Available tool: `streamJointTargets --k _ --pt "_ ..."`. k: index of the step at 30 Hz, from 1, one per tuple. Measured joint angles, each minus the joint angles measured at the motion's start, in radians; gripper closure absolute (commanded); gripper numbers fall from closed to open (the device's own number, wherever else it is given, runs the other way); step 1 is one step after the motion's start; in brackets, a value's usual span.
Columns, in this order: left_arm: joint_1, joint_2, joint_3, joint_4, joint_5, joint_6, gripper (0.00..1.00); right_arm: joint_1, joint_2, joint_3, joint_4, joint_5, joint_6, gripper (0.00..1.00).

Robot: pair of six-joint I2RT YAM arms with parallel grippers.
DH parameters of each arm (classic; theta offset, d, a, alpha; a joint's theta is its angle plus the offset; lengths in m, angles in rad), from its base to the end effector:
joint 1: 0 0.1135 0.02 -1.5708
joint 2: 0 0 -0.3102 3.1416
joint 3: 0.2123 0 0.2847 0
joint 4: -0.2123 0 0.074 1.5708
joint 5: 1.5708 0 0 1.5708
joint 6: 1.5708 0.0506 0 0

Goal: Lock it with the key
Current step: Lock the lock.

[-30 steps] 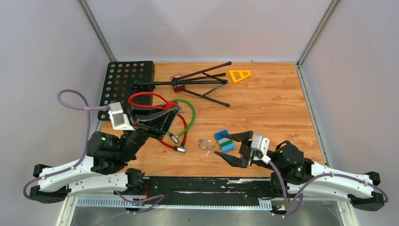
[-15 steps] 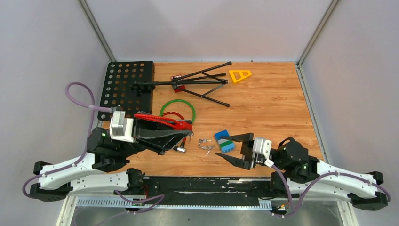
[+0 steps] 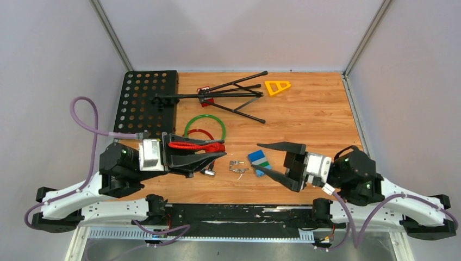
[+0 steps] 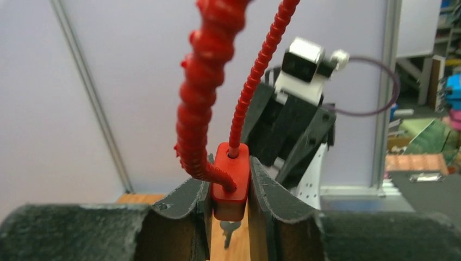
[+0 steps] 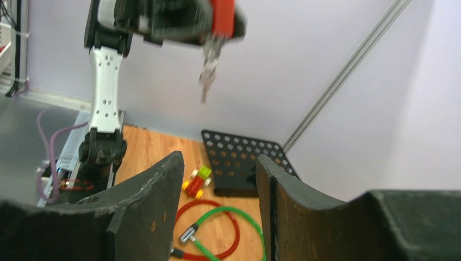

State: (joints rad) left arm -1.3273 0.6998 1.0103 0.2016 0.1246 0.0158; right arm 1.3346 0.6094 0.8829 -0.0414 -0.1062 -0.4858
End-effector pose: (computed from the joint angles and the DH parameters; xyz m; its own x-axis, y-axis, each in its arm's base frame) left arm 0.0271 -0.1351 0.5163 0.1338 -0.4734 -0.8706 0.9871 0.1416 0.0747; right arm 0.0272 0.1358 0.4526 0.5103 0.1359 -0.8492 -0.8511 0.2215 -0.4759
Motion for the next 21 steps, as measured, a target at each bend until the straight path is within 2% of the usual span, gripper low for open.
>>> streamJointTargets --k 7,11,14,21 --pt "0.000 0.040 0.063 -0.187 -0.019 0.185 1.00 0.000 0.059 0.184 -0.025 -0.054 -0.043 0.63" --pt "0.000 0.065 0.063 -0.246 -0.025 0.237 1.00 0.000 0.131 0.269 -0.047 -0.084 -0.051 0.63" --pt "0.000 0.082 0.063 -0.280 -0.025 0.261 1.00 0.000 0.196 0.319 -0.079 -0.105 -0.060 0.60" --pt "0.000 0.095 0.063 -0.325 -0.019 0.286 1.00 0.000 0.268 0.327 -0.146 -0.142 -0.078 0.60"
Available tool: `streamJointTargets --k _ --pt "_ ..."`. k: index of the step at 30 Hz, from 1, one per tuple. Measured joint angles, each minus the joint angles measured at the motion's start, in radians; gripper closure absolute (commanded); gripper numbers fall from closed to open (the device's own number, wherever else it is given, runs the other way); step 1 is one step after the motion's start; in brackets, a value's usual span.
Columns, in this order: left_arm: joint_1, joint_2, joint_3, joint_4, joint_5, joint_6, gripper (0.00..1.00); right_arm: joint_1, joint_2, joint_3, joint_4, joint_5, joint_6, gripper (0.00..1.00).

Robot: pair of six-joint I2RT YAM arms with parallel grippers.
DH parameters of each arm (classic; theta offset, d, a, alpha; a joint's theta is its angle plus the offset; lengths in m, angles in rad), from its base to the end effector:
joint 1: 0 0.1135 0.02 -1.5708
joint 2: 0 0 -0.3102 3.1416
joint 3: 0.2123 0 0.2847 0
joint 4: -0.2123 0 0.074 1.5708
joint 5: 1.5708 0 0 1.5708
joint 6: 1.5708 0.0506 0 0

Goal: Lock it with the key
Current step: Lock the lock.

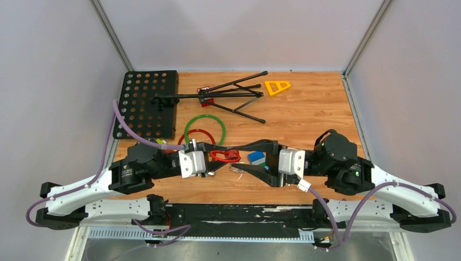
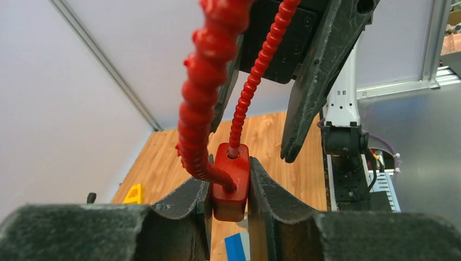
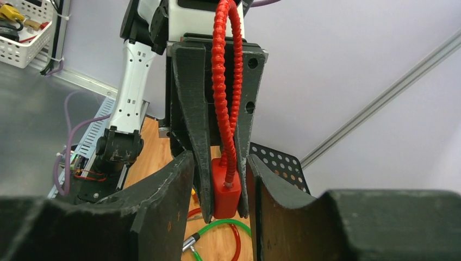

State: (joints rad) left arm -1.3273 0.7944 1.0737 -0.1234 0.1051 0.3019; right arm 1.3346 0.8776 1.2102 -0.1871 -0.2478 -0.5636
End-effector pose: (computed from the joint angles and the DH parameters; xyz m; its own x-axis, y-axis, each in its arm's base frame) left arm 0.0374 -0.1725 0.4885 0.3302 -0.1025 -0.9383 0.9342 0.1777 0.3093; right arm 0.0317 0.1847 0.5175 0.5625 0.1240 -0.8174 -0.8266 0.0676 -0.5586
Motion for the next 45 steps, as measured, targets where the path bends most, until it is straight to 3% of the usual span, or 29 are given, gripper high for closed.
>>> streamJointTargets --k 17,25,29,31,34,45 --pt "0.000 -0.001 0.000 -0.008 0.011 0.000 1.00 0.000 -0.034 -0.008 0.007 -0.050 -0.007 0.70" --pt "0.000 0.004 0.000 -0.008 0.033 0.000 1.00 0.000 -0.035 -0.024 0.021 -0.050 -0.006 0.60" --pt "0.000 0.016 0.000 -0.008 0.043 -0.001 1.00 0.000 -0.035 -0.028 0.031 -0.049 -0.007 0.71" --pt "0.000 0.021 0.000 -0.008 0.046 -0.001 1.00 0.000 -0.035 -0.028 0.034 -0.049 -0.008 0.87" --pt "0.000 0.027 0.000 -0.008 0.051 -0.001 1.00 0.000 -0.036 -0.028 0.038 -0.049 -0.011 1.00" --pt "0.000 0.037 0.005 -0.027 0.053 -0.004 1.00 0.000 -0.045 -0.052 0.050 -0.041 -0.015 1.00"
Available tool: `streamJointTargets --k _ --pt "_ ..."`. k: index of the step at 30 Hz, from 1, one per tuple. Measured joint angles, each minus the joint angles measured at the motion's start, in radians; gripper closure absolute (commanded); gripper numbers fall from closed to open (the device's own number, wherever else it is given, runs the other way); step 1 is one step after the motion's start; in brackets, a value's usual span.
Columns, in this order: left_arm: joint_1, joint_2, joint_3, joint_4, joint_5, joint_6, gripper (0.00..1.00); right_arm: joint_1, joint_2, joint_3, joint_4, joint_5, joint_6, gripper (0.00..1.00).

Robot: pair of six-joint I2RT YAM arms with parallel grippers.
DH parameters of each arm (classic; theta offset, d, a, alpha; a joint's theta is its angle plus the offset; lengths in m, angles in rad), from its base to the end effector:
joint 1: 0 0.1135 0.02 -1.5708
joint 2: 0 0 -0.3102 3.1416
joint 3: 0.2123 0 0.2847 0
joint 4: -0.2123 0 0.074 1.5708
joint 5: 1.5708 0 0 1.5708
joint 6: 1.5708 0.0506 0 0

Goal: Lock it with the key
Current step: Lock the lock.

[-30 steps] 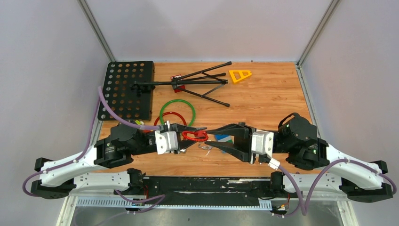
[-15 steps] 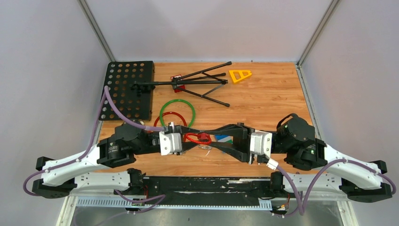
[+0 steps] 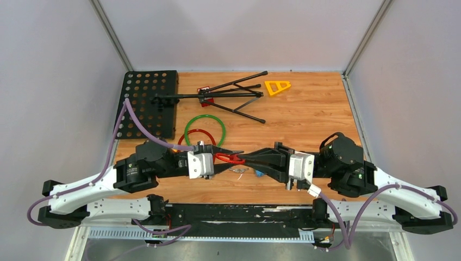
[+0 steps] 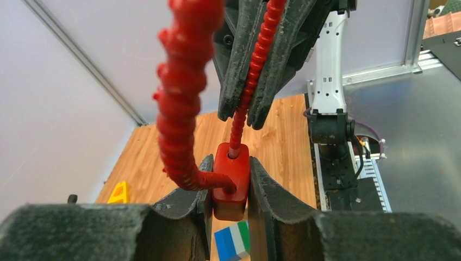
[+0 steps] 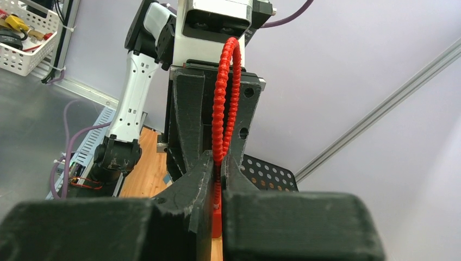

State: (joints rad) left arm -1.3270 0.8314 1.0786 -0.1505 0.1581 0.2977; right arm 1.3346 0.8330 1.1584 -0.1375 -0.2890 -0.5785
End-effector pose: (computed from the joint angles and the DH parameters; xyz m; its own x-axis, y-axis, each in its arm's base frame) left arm 0.0380 -0.1859 0.4809 0.3145 -0.0643 -0.9471 0.9455 0.1100 0.3065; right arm 0.0272 0.1747 0.5117 0.5820 0.1782 -0.7934 -0.8112 0.0592 -0.5817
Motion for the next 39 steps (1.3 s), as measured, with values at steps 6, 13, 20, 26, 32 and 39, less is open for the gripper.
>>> streamJointTargets --k 6,13,20,26,32,39 --pt "0.000 0.008 0.011 -0.018 -0.016 -0.008 1.00 0.000 0.018 0.000 0.000 -0.014 0.000 1.00" --pt "0.000 0.008 0.011 -0.046 -0.062 -0.023 1.00 -0.001 0.019 -0.034 0.029 0.010 0.000 1.00" --pt "0.001 0.008 0.006 -0.101 -0.132 -0.037 1.00 -0.001 -0.033 -0.175 0.151 0.117 0.008 1.00" --pt "0.001 0.008 -0.039 -0.103 -0.169 -0.059 1.00 0.000 -0.106 -0.348 0.314 0.212 0.061 1.00" --pt "0.002 0.005 -0.063 -0.090 -0.213 -0.090 1.00 -0.002 -0.100 -0.428 0.451 0.251 0.126 1.00" --pt "0.001 -0.018 -0.092 -0.070 -0.273 -0.114 1.00 -0.004 -0.075 -0.470 0.549 0.268 0.167 1.00"
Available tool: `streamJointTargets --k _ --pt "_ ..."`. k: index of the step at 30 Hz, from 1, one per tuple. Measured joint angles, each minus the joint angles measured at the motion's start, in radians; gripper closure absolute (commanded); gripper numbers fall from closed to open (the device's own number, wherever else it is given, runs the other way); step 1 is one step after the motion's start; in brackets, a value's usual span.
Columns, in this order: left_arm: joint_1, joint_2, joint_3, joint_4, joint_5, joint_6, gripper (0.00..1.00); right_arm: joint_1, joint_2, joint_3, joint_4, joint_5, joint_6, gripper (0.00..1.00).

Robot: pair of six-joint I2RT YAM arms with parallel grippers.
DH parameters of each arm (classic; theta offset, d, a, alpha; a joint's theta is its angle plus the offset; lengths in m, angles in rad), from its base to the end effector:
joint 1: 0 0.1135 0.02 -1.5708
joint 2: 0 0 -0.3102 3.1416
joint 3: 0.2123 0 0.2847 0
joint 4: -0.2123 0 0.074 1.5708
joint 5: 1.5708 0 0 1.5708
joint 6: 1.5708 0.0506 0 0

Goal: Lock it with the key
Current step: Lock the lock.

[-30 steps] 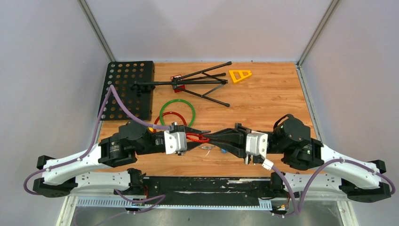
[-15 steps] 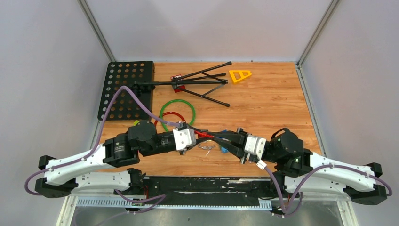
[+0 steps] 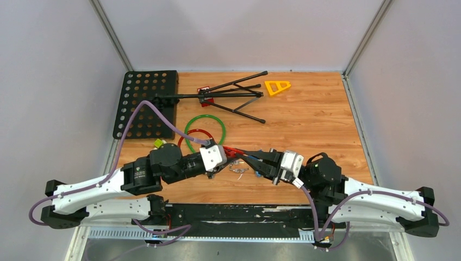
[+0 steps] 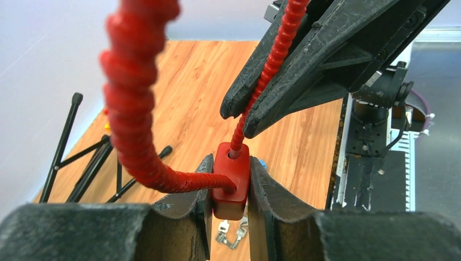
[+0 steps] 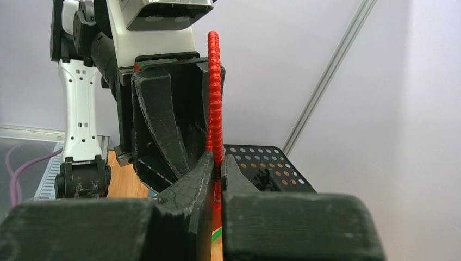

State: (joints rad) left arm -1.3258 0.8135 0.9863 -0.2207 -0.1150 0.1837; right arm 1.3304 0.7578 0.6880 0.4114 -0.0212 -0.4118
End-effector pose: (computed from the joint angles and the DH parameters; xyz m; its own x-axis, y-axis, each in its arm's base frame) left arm 0.0529 -0.1877 0.4399 0.1596 0.1100 -0.9810 0.9223 0.3377 0.1879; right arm 0.0451 0.1886 0.4089 0.4636 0.2107 -0.8606 -0.8623 0.3306 -0.3836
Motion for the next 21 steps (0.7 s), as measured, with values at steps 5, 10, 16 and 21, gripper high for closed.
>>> streamJointTargets --k 5,10,16,21 --pt "-0.002 -0.003 -0.026 -0.001 -0.048 -0.002 1.00 -0.003 0.004 -0.036 0.024 0.023 0.013 1.00" --pt "-0.002 -0.005 -0.030 -0.016 -0.076 -0.003 1.00 -0.003 0.049 -0.033 0.055 0.040 0.014 1.00" --pt "0.000 -0.028 -0.030 -0.049 -0.112 -0.003 1.00 0.018 0.128 0.008 0.073 0.066 -0.003 1.00" --pt "-0.001 -0.039 -0.030 -0.052 -0.119 -0.003 1.00 0.034 0.143 0.009 0.095 0.097 -0.003 1.00"
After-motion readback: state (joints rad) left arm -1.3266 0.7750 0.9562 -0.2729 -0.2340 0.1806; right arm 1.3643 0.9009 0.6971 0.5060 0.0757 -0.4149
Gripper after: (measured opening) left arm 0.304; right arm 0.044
